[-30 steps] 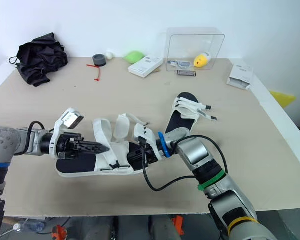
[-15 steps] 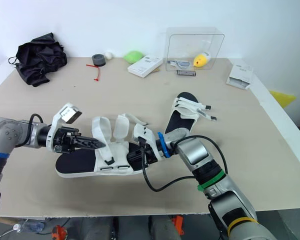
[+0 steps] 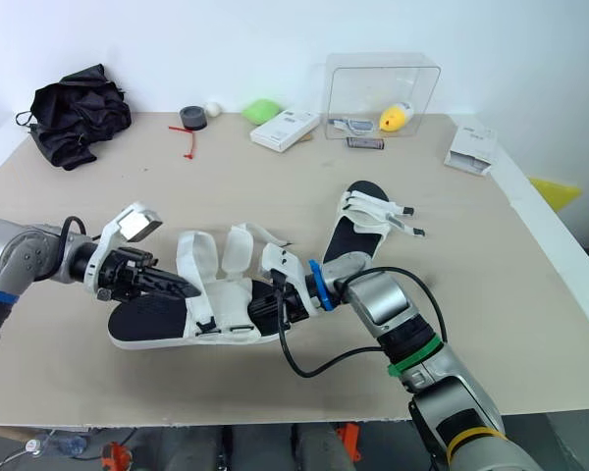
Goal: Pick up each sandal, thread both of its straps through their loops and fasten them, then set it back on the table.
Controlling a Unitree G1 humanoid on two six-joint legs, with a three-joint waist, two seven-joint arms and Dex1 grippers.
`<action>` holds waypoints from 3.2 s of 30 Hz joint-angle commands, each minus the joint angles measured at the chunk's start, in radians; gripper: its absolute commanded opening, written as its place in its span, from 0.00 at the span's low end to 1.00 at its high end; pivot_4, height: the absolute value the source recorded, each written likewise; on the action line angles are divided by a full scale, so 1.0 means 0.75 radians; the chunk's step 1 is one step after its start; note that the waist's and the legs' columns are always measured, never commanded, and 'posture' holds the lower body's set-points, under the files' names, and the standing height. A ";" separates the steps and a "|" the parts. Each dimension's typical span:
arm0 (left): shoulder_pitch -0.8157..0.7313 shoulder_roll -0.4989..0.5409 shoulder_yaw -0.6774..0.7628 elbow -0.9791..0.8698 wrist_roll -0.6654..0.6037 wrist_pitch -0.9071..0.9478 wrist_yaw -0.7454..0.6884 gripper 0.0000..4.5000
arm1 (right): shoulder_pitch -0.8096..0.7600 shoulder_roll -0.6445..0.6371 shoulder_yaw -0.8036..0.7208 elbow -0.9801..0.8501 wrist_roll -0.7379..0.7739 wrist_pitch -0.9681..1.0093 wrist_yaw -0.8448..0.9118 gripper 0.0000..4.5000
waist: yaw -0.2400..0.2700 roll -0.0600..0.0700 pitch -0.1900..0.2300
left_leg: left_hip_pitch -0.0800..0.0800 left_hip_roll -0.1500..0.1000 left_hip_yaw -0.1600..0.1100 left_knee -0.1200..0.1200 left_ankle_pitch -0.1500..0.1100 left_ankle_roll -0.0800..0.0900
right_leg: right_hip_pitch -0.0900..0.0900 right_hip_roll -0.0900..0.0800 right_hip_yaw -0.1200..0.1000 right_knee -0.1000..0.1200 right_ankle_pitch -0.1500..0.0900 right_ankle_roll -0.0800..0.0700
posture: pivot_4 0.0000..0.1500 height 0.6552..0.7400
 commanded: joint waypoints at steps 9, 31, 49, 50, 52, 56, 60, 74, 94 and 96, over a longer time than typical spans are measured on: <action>-0.089 -0.044 0.009 0.032 -0.006 0.124 -0.034 0.01 | 0.024 0.005 0.035 0.018 -0.019 0.020 -0.021 0.00 | 0.000 0.000 0.000 | 0.000 0.001 0.000 0.000 0.000 0.000 | 0.000 0.001 0.000 0.000 0.000 0.000 | 1.00 1.00; -0.026 -0.012 -0.046 -0.014 0.055 0.055 -0.057 0.01 | 0.021 0.000 0.032 0.021 -0.019 0.020 -0.017 0.00 | 0.000 0.000 0.000 | 0.000 0.002 -0.001 0.000 0.000 0.000 | 0.000 0.002 -0.001 0.000 0.000 -0.001 | 1.00 1.00; -0.072 -0.044 -0.035 0.051 0.083 0.029 -0.064 0.01 | 0.024 -0.001 0.032 0.016 -0.018 0.022 -0.018 0.00 | 0.000 0.000 0.000 | 0.000 0.002 -0.001 0.001 0.000 0.000 | 0.000 0.002 -0.001 0.001 0.000 -0.001 | 1.00 1.00; -0.068 -0.040 -0.036 0.042 0.076 0.035 -0.069 0.01 | 0.024 -0.002 0.033 0.016 -0.019 0.021 -0.018 0.00 | 0.000 0.000 0.000 | 0.000 0.002 -0.001 0.001 0.000 0.000 | 0.000 0.002 -0.001 0.001 0.000 -0.001 | 1.00 1.00; -0.061 -0.033 -0.036 0.024 0.067 0.045 -0.075 0.01 | 0.023 -0.002 0.033 0.017 -0.019 0.021 -0.016 0.00 | 0.000 0.000 0.000 | 0.000 0.002 -0.001 0.001 0.000 0.000 | 0.000 0.002 -0.001 0.001 0.000 -0.001 | 1.00 1.00; -0.054 -0.039 -0.017 0.010 0.046 0.081 -0.064 0.01 | 0.021 -0.002 0.034 0.019 -0.020 0.019 -0.015 0.00 | 0.000 0.000 0.000 | 0.000 0.002 -0.001 0.001 0.000 0.000 | 0.000 0.002 -0.001 0.001 0.000 -0.001 | 1.00 1.00; -0.071 -0.063 0.013 0.025 0.015 0.129 -0.041 0.01 | 0.019 0.000 0.036 0.023 -0.021 0.016 -0.013 0.00 | 0.000 0.000 0.000 | 0.000 0.002 -0.001 0.001 0.000 0.000 | 0.000 0.002 -0.001 0.001 0.000 -0.001 | 1.00 1.00; 0.040 0.030 -0.097 -0.061 0.096 0.010 -0.083 0.01 | 0.024 0.004 0.040 0.017 -0.021 0.017 -0.017 0.00 | -0.001 0.000 0.000 | 0.000 0.002 -0.001 0.001 0.000 0.000 | 0.000 0.002 0.000 0.001 0.000 -0.001 | 1.00 1.00; 0.020 -0.068 -0.015 -0.140 0.138 -0.182 -0.054 0.01 | 0.033 0.011 0.044 0.015 -0.019 0.020 -0.020 0.00 | 0.003 0.000 0.000 | 0.000 0.004 0.000 0.003 -0.001 0.002 | 0.001 0.005 0.001 0.001 0.000 -0.002 | 1.00 1.00; 0.048 -0.016 -0.067 -0.203 0.192 -0.267 -0.113 0.01 | 0.034 0.010 0.043 0.015 -0.018 0.021 -0.019 0.00 | 0.003 0.000 0.000 | 0.000 0.004 0.000 0.003 -0.001 0.002 | 0.001 0.005 0.001 0.001 0.000 -0.002 | 1.00 1.00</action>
